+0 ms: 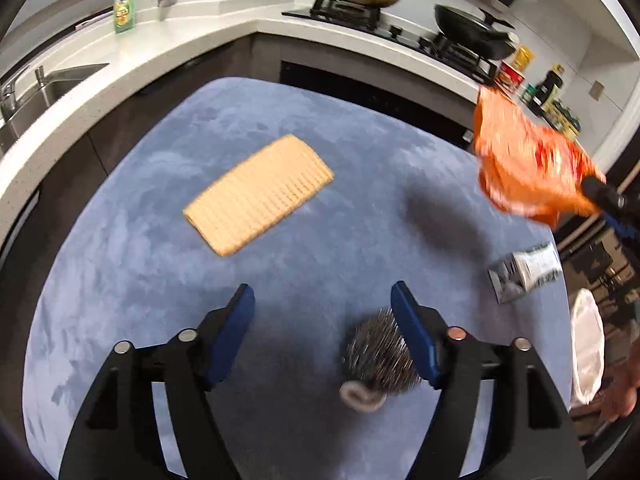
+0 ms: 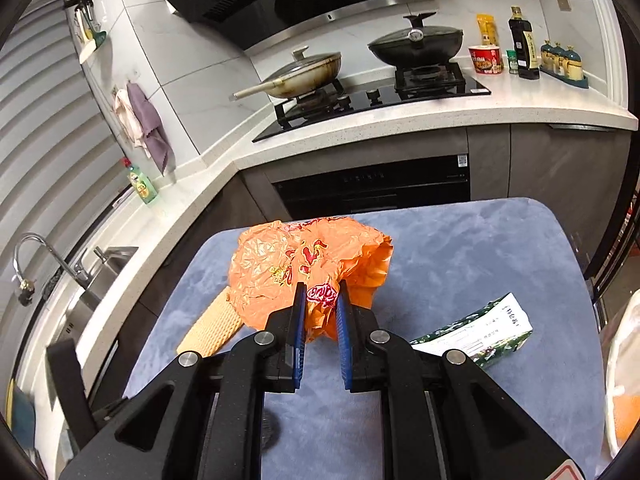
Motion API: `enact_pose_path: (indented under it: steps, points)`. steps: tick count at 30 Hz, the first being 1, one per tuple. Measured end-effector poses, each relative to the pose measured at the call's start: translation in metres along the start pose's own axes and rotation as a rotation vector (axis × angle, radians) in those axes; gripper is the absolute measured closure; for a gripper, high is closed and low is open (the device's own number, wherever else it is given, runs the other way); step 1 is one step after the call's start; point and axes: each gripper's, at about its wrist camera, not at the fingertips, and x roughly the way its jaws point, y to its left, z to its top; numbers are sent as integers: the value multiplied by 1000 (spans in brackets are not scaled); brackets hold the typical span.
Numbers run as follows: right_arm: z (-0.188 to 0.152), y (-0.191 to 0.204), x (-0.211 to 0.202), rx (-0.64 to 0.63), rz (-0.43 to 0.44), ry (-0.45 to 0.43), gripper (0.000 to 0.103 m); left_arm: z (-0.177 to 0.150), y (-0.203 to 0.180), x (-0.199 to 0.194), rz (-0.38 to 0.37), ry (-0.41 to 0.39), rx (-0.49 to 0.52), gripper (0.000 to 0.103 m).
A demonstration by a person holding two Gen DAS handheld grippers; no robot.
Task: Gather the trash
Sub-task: 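Carry the scrubber and orange bag over the bin and open the right gripper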
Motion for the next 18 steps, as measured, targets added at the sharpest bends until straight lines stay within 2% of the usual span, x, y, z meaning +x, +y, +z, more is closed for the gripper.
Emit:
enact_pose_path:
  steps: [6,13,14,18]
  points:
    - [-6,-4,-15,8,10,-9,90,-31,-23,2,-42,31,64,34]
    - [-12,-18,-39,38,-13,-30,90,-39,-51,16,-61,49,93,34]
    - [-13,-20,-42,41,-19,-34,90,-39,-53,19,-64,56,97,35]
    - [-14,-35,-56,65,-41,-48,90,-45,-67,26,-100,94,107,52]
